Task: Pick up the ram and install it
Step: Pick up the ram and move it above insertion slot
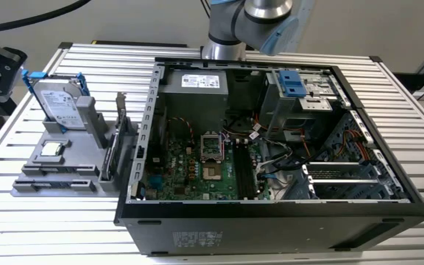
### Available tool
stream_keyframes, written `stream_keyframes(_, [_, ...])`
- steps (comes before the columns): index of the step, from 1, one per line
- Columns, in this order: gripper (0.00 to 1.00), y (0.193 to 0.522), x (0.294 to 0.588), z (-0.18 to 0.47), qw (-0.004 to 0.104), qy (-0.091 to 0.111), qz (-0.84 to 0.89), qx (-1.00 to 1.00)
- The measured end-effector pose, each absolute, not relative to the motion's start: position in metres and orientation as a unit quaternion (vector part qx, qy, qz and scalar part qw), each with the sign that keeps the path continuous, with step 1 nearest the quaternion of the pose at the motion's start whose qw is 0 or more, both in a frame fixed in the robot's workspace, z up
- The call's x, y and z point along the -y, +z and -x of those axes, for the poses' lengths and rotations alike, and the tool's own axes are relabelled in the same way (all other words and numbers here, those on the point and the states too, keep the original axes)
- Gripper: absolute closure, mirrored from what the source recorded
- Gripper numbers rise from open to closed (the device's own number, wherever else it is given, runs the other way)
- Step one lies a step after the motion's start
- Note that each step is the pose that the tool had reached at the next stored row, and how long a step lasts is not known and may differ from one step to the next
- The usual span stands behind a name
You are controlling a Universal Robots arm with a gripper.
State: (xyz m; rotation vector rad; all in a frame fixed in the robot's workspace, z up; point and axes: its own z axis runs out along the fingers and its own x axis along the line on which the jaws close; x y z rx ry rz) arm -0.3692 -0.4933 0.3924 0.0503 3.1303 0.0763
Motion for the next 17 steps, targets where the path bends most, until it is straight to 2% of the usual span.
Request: stream_keyframes(17, [1.00, 0.3920, 0.4933, 0.3700, 0.006, 0.024, -0.077, -0.997])
